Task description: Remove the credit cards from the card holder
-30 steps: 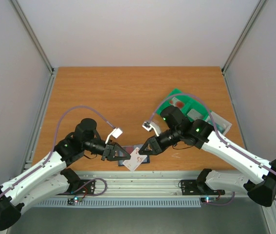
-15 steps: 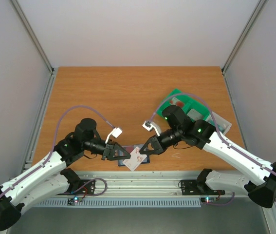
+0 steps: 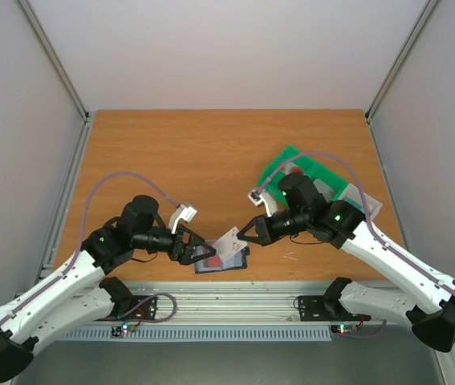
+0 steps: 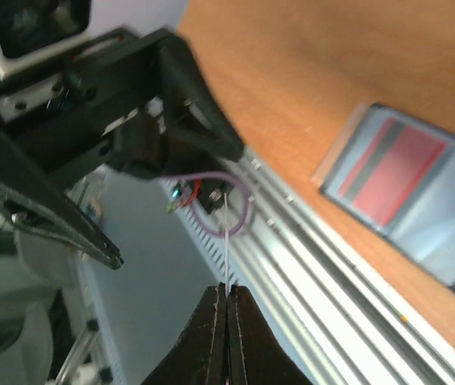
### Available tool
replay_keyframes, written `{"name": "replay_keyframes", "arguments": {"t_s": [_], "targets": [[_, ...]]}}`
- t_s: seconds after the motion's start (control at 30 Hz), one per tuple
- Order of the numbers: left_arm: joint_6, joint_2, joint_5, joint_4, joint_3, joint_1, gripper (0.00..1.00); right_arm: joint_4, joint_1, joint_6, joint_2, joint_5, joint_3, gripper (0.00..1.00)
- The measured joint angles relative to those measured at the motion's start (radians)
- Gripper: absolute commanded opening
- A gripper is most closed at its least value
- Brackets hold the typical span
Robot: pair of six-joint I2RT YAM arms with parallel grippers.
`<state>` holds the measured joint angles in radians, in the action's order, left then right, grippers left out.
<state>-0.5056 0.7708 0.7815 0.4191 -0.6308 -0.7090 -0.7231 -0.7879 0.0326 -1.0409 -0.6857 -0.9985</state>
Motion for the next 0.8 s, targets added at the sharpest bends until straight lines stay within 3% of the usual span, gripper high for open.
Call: {"name": "replay_keyframes", "arguments": {"t_s": [0.43,0.8], "targets": [[0.027,-0.045,-0.352,0.152,-0.009,0.000,0.99,-0.003,0.240,0.106,0.056,0.431,0.003,0.01],[0.027,0.002,-0.428,0.187,-0.009,0.000,0.99,-0.042,0.508,0.126,-0.005,0.738,0.002,0.01]]}}
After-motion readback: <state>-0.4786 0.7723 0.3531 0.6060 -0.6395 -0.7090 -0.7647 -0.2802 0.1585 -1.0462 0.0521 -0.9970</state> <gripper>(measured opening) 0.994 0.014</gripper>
